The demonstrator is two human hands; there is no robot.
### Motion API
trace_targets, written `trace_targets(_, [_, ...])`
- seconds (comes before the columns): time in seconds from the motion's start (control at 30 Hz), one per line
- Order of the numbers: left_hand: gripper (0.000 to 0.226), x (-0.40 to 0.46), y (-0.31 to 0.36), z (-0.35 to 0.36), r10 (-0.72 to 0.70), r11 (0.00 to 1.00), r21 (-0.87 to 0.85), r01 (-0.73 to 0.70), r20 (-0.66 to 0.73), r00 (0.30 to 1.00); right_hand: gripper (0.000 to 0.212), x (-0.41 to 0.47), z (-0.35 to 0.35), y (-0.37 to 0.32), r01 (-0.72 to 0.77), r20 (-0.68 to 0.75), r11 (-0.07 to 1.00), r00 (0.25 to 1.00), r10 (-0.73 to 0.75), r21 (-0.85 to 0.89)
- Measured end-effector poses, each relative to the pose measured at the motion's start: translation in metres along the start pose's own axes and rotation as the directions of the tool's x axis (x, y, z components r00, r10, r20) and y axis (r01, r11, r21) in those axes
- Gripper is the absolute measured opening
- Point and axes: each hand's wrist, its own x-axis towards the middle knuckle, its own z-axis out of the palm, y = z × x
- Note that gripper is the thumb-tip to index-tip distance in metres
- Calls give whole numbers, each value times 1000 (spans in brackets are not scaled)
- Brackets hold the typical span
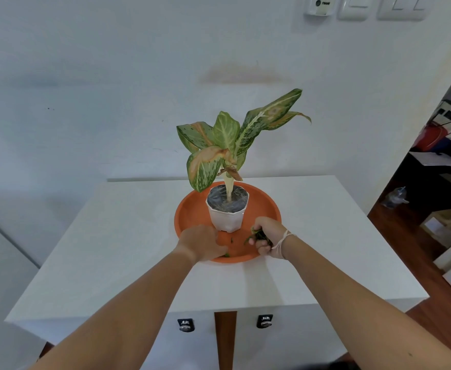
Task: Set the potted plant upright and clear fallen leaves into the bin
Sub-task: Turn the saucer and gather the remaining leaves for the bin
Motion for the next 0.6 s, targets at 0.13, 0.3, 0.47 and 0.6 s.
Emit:
trace_targets(0.13, [48,-2,4,-1,-48,994,104,46,15,999,15,2,0,2,9,8,1000,1000,-9,28])
trace_targets(0.3, [42,4,10,1,-74,988,138,64,70,995,18,4,-1,2,28,-23,997,999,-26,75])
trace_targets(0.47, [24,10,11,5,-73,990,134,52,153,986,38,2,2,2,38,-87,999,995,-41,-36])
trace_targets(0.6, [26,11,7,2,-71,990,134,49,162,984,29,-2,8,-1,69,-135,968,985,-104,-243])
